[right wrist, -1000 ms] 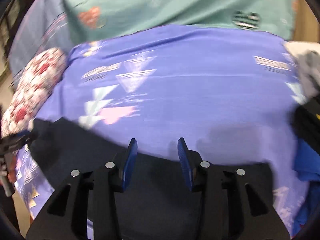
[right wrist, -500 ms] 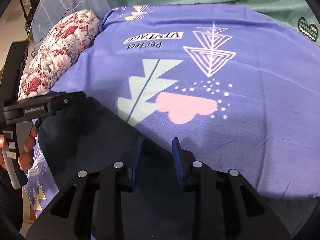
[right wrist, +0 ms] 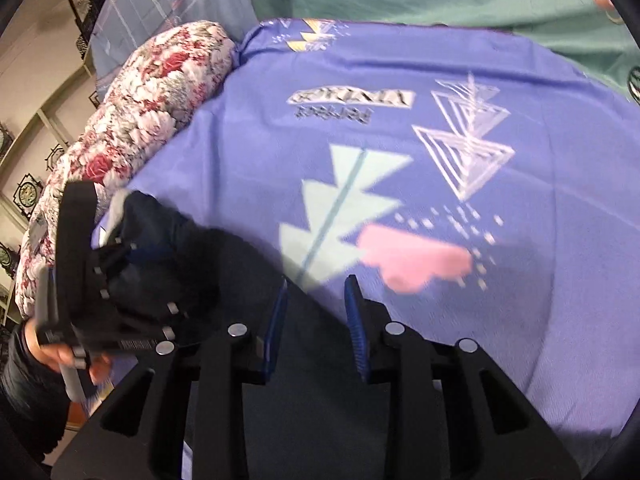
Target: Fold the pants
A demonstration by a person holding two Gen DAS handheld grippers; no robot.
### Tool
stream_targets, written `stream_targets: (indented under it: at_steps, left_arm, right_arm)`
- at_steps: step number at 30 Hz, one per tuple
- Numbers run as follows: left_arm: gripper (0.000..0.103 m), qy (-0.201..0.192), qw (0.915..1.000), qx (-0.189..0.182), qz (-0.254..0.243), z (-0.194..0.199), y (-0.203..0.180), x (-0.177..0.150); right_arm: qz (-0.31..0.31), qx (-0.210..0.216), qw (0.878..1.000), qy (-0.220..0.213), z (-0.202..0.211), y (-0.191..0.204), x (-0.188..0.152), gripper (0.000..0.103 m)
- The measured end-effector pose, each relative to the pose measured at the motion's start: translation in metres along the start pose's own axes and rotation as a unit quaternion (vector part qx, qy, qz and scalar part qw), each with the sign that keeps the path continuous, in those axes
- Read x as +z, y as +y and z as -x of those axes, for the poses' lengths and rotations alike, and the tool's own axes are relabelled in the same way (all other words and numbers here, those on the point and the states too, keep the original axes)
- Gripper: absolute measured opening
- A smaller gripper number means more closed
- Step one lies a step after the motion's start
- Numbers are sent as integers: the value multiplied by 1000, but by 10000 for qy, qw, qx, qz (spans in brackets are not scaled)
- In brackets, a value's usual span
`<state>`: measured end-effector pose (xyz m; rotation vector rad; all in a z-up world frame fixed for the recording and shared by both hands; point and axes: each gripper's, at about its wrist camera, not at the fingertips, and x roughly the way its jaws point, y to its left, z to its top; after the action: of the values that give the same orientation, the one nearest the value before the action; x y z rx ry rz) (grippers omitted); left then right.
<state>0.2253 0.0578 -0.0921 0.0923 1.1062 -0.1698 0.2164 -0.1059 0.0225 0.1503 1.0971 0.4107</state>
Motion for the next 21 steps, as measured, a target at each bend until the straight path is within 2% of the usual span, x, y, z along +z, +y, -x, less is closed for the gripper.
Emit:
stream_targets:
  at_steps: [4,7,10,12,16,18,21]
  left_arm:
    - [92,-89,9999,-69,-36,3,5,-8]
    - [92,-121,9998,-124,-53,5,8,-10]
    - [91,-158,9997,-203,-23,7,10,-11]
    - [90,-197,9995,-244,33,12,12,-12]
    - [90,-478,9986,90,-215,31,11,-11]
    - [90,-691,9963,333,-394,41,8,-7]
    - [90,-742,9970,186,-148,48,20,2]
  right_arm:
    - [-28,321,9994,95,-29,21,28,31]
    - [30,344,9990,283,-56,35,39,31]
    - [112,560,9962,661,-73,44,32,31]
    - [427,667,9940,759,-70,55,19,31]
    - [746,795,9905,835,-62,65,0,31]
    - [635,888,9903,864,-62,62,0,31]
    - [439,1056,9893,909,-62,56,-1,31]
